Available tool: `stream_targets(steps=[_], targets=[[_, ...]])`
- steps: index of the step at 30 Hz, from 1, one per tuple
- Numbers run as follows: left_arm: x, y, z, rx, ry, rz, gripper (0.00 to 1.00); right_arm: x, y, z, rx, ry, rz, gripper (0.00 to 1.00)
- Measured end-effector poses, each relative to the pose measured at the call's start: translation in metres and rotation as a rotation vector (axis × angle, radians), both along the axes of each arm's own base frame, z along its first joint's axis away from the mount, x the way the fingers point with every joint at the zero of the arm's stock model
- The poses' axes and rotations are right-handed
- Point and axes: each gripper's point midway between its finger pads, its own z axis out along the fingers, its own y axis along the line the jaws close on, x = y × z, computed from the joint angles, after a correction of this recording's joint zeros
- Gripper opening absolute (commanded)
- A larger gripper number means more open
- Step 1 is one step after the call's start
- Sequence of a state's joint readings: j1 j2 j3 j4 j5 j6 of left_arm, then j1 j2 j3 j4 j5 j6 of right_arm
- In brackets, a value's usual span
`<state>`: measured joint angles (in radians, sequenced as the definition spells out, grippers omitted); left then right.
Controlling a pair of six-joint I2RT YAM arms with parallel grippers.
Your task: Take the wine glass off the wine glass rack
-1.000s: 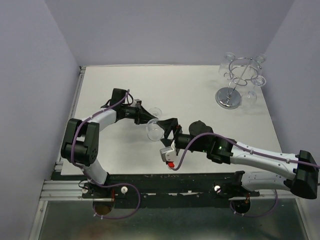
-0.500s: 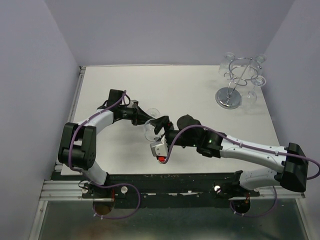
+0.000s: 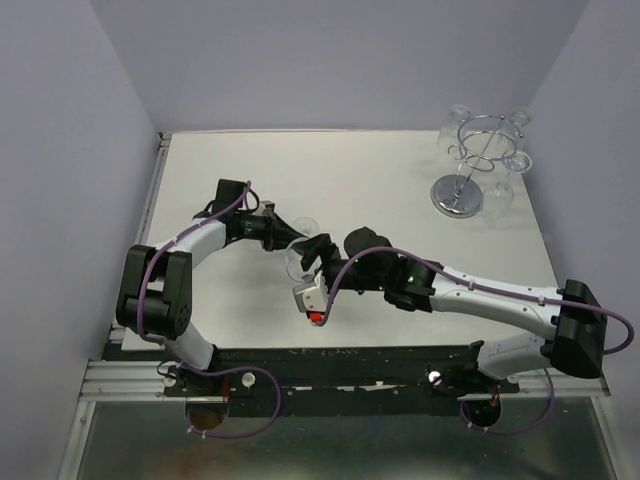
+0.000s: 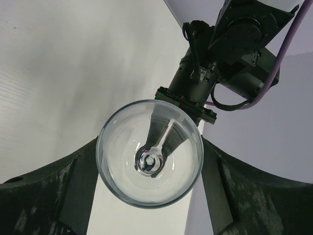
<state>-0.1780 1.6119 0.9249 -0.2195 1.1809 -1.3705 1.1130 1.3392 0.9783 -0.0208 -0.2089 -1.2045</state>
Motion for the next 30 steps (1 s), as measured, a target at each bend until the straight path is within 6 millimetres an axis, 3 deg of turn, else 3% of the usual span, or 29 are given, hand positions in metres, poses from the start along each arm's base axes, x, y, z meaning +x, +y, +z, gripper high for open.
stream_targets(steps=[2,4,7,9,14,17,23,30], targets=[[0.001,0.001,0.000,0.001,-0.002,0.002,0.05,0.001,0.002,0.000,-0.003,0.001,0.001,0.69],[0.001,0.001,0.000,0.003,-0.003,0.005,0.43,0.001,0.003,0.001,-0.003,0.007,0.000,0.64],[0.005,0.005,0.002,0.007,-0.014,0.025,0.89,0.003,0.007,0.005,-0.002,0.032,-0.011,0.58],[0.007,0.010,0.006,0.006,-0.039,0.046,0.99,0.005,0.011,0.009,0.001,0.062,-0.026,0.56],[0.032,0.053,0.008,0.020,-0.086,0.202,0.99,0.016,0.019,0.027,0.022,0.172,-0.087,0.54],[0.047,0.088,0.001,0.054,-0.089,0.318,0.99,0.035,0.025,0.047,0.067,0.250,-0.149,0.53],[0.040,0.120,-0.009,0.118,-0.121,0.422,0.99,0.114,0.027,0.077,0.176,0.391,-0.324,0.52],[0.025,0.156,-0.024,0.181,-0.140,0.558,0.99,0.192,0.031,0.076,0.275,0.563,-0.492,0.52]])
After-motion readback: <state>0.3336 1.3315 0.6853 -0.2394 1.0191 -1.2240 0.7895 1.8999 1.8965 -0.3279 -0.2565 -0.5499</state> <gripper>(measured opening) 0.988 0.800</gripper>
